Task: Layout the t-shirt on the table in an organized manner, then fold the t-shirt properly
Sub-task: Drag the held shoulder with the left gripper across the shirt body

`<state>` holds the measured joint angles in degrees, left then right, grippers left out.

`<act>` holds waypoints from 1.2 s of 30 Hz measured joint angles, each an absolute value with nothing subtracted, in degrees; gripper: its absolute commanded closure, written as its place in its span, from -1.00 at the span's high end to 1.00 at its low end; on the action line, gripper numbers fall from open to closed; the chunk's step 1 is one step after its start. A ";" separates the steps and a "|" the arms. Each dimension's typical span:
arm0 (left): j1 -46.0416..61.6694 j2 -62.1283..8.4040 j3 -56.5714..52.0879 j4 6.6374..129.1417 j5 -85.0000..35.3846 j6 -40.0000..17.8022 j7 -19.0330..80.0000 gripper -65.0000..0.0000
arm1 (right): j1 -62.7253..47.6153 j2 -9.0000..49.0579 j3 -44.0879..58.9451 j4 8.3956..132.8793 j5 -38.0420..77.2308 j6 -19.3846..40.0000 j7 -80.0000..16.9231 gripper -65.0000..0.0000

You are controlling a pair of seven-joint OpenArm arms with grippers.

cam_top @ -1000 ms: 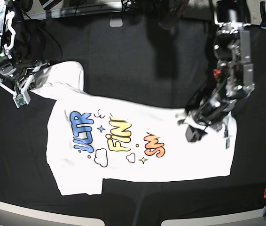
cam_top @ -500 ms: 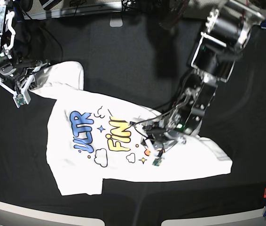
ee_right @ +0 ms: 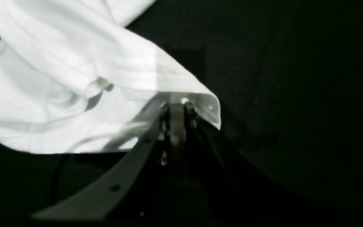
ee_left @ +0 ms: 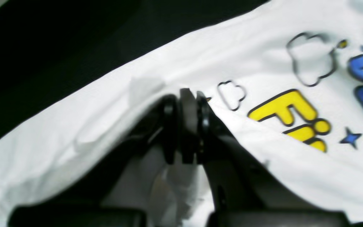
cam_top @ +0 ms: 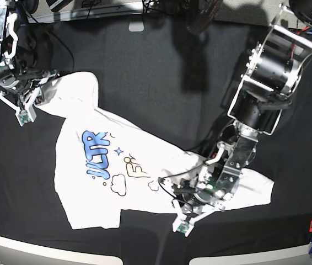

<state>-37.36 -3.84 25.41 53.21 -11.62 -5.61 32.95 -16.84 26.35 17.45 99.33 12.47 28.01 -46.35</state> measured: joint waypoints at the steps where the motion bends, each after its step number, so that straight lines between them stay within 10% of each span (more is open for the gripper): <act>1: -36.86 -3.84 25.41 53.21 -12.05 -7.27 32.88 -1.00 | -16.84 26.37 17.45 99.33 12.47 28.01 -46.35 -1.00; 7: -34.92 -3.86 25.45 52.93 -11.77 -12.27 33.08 -0.33 | -16.84 26.37 17.45 99.33 12.47 28.01 -46.35 -1.00; 36: -38.96 -4.62 25.45 52.97 -11.79 -10.55 58.11 -0.34 | -16.86 26.37 17.47 99.33 12.47 28.01 -46.48 -1.00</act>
